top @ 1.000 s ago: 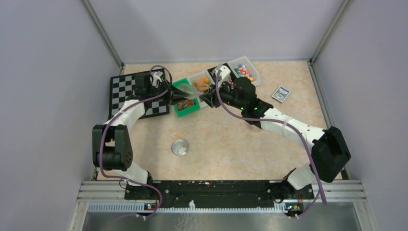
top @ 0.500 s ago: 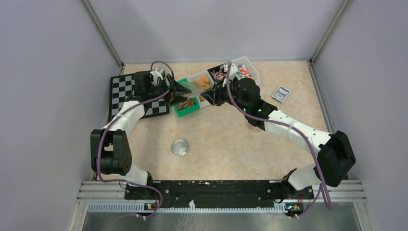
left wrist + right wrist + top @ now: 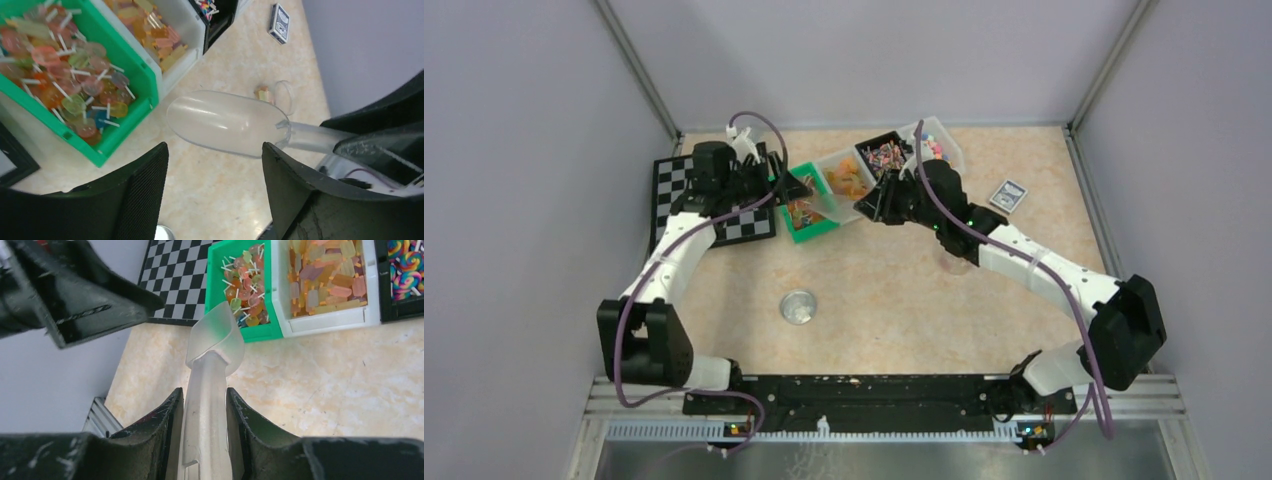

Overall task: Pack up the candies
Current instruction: Scoop the fake candies from the storage box.

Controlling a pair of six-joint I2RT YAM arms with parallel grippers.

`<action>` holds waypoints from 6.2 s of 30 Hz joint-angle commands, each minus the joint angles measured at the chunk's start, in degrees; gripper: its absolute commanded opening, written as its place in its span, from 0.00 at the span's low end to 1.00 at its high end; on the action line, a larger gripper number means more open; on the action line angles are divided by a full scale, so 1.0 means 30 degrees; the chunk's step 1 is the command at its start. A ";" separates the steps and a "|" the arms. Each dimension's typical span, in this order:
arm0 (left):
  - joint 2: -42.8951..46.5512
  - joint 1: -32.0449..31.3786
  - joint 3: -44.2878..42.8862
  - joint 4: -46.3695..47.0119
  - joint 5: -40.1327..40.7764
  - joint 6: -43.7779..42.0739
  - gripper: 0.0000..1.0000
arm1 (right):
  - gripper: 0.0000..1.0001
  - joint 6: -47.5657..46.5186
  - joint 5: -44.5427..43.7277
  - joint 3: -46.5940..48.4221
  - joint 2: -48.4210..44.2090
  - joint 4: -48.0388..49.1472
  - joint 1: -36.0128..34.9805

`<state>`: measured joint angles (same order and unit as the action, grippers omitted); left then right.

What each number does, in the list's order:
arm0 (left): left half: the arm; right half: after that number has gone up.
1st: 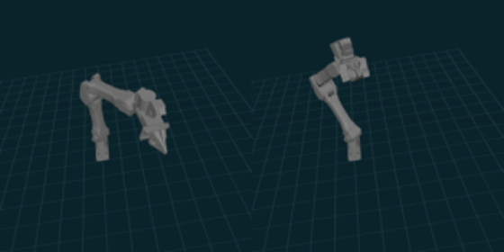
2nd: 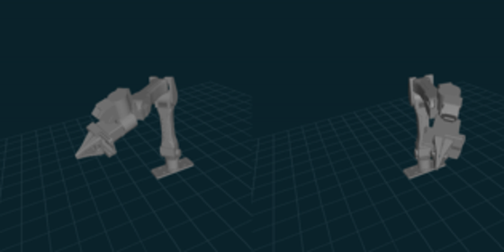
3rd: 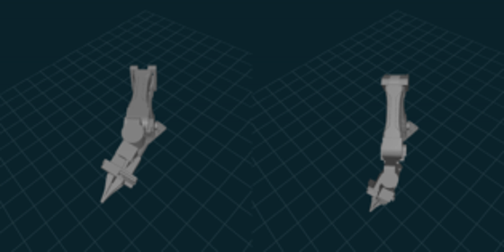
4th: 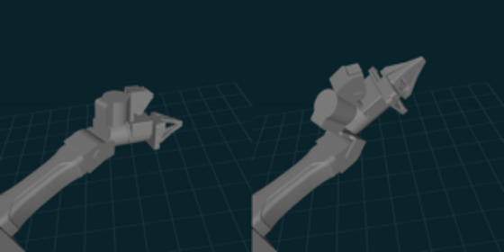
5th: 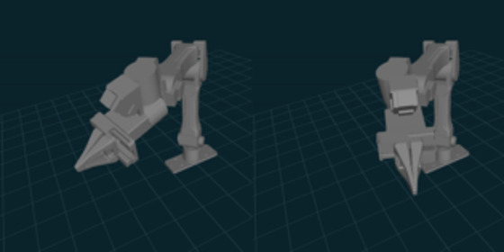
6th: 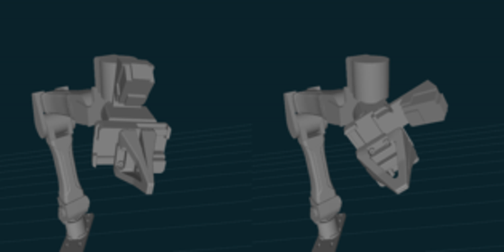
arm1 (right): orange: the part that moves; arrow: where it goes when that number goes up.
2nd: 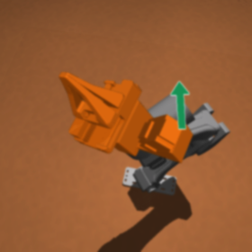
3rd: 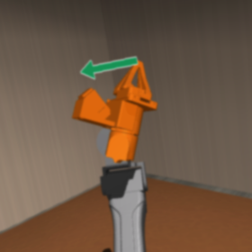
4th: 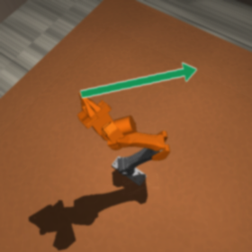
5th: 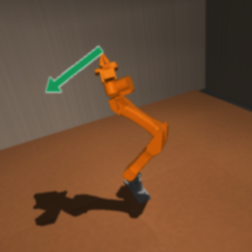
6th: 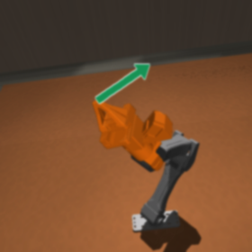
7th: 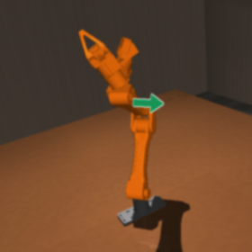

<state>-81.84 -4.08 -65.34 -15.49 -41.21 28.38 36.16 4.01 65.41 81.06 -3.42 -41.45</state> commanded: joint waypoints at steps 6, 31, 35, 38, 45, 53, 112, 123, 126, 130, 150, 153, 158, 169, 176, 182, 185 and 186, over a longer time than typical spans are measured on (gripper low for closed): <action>0.4599 -0.2103 0.2925 0.4966 -0.0444 -0.9763 0.71 | 0.00 0.5020 -0.0524 0.1913 0.0706 -0.1614 0.0930; -0.2856 0.2401 -0.0388 0.3142 0.6641 -0.0462 0.64 | 0.00 0.8131 -0.7575 2.1527 1.2861 -1.8558 -0.2616; -0.4443 0.2384 -0.0860 0.3327 0.5947 -0.0102 0.63 | 0.00 0.8385 -0.8129 2.3064 1.4106 -1.9652 -0.2907; -0.5334 0.2385 -0.0983 0.3575 0.5050 0.0009 0.60 | 0.00 0.8641 -0.7834 2.2579 1.4167 -1.9023 -0.2933; -0.6566 0.2384 -0.0890 0.4371 0.3860 0.0063 0.55 | 0.00 0.8971 -0.8184 2.3024 1.4833 -1.9321 -0.2941; -0.7452 0.2359 -0.0768 0.5028 0.2607 0.0150 0.49 | 0.00 0.8902 -0.8557 2.3772 1.5726 -1.9266 -0.2913; -0.7080 0.2266 -0.0866 0.3947 0.1361 -0.0149 0.51 | 0.00 0.4148 -0.5757 0.7635 0.9692 -0.4136 -0.2713; -0.5776 0.2478 -0.0468 0.4362 0.1024 0.0391 0.58 | 0.00 0.3914 -0.5321 0.5657 0.8752 -0.2270 -0.2592; -0.5415 0.2638 -0.0299 0.4576 0.1018 0.0538 0.58 | 0.00 0.3695 -0.5046 0.5097 0.8441 -0.1547 -0.2589; -0.5174 0.2736 -0.0134 0.4916 0.0853 0.0512 0.59 | 0.00 0.3244 -0.4520 0.3835 0.7698 0.0205 -0.2545; -0.5122 0.2941 -0.0046 0.4943 0.0739 0.0477 0.60 | 0.00 0.1151 -0.2430 -0.0269 0.5259 0.6196 -0.2179; -0.5063 0.2946 -0.0049 0.4851 0.0791 0.0414 0.61 | 0.00 0.0938 -0.2559 -0.0540 0.5010 0.6523 -0.2179; -0.5074 0.2977 -0.0043 0.4782 0.0815 0.0391 0.62 | 0.00 0.0778 -0.2849 -0.0928 0.4653 0.6849 -0.2179; -0.4462 0.3141 0.0087 0.4666 0.1248 0.0299 0.64 | 0.00 0.1836 -0.2993 -0.1526 0.4426 0.7616 -0.1869; -0.4061 0.3290 0.0159 0.4667 0.1459 0.0295 0.65 | 0.00 0.2744 -0.2191 -0.2385 0.3790 0.8810 -0.1375; -0.3849 0.3436 0.0246 0.4642 0.1695 0.0295 0.65 | 0.00 0.3073 -0.1912 -0.2744 0.3243 0.9188 -0.1176; -0.3677 0.3515 0.0299 0.4606 0.1960 0.0217 0.65 | 0.00 0.3248 -0.1879 -0.2959 0.2802 0.9362 -0.1068; -0.3637 0.3536 0.0305 0.4605 0.2048 0.0187 0.65 | 0.00 0.3266 -0.1933 -0.3033 0.2629 0.9368 -0.1040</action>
<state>-95.94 5.96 -65.01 -3.07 -36.27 30.04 44.86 -2.46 56.66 93.54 19.31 -45.12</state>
